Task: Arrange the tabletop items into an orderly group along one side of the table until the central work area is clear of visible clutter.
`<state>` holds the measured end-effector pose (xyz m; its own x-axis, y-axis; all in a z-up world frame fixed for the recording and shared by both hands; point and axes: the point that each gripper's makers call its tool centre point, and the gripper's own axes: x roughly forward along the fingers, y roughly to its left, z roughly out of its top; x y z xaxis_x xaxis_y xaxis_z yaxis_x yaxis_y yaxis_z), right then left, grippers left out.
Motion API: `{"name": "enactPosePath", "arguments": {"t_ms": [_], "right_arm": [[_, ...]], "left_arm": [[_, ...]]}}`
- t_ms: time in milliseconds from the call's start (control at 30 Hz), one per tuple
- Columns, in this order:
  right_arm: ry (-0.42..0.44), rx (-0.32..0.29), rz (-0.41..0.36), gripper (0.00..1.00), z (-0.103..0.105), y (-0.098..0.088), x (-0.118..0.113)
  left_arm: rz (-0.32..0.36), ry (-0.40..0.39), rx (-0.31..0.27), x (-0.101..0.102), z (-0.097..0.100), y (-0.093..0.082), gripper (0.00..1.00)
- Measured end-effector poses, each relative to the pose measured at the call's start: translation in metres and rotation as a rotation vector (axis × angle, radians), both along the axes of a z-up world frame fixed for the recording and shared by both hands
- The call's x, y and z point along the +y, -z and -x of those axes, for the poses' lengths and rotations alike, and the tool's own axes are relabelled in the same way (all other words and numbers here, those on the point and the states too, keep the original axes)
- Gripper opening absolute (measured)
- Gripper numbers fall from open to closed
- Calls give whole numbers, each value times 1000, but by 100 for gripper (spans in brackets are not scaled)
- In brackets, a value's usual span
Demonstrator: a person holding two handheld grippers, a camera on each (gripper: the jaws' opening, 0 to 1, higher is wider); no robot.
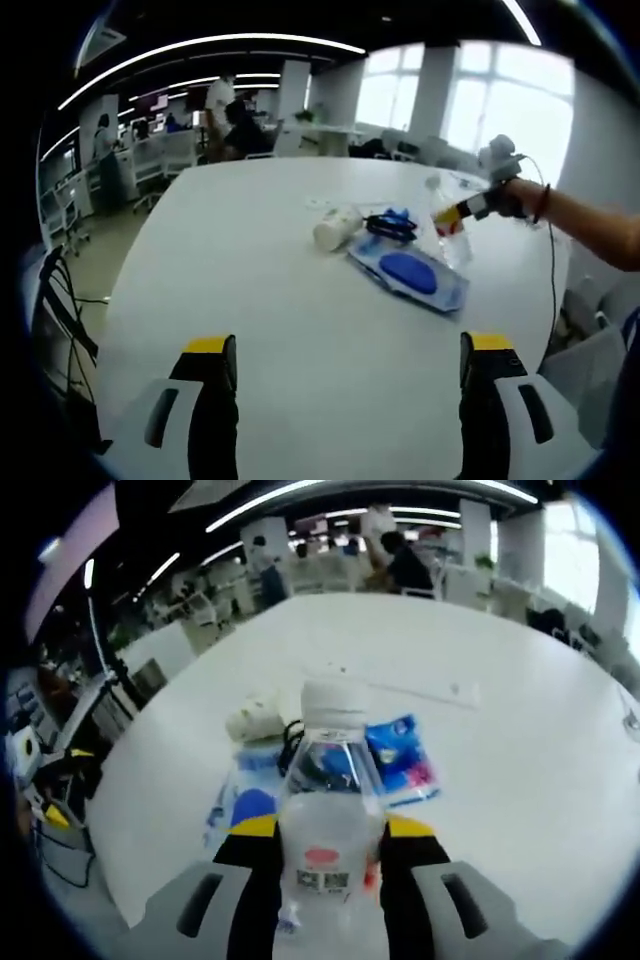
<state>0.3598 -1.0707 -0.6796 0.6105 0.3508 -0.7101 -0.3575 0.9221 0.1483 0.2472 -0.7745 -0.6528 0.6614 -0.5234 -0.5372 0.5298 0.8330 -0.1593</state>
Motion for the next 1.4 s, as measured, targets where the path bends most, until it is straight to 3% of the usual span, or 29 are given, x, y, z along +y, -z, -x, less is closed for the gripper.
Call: {"name": "enactPosePath", "arguments": {"t_ms": [333,467,733,1067,1400], "right_arm": [[-131,-74,-49,34,-1,-28,33],[-190,-98,-33,34,-2,-35,49],[-396,-208,-4,34,-4,-47,88],[-571,-280,13,34,-5,-51,132],[-654,-312,-46,34,-9,-53,166]], "left_arm": [[3,2,-9,0,2,-2,90],[8,4,-12,-1,3,-2,90],[14,7,-19,-2,6,-3,90],[11,12,-21,-2,7,-3,90],[16,8,-22,-1,8,-2,90]]}}
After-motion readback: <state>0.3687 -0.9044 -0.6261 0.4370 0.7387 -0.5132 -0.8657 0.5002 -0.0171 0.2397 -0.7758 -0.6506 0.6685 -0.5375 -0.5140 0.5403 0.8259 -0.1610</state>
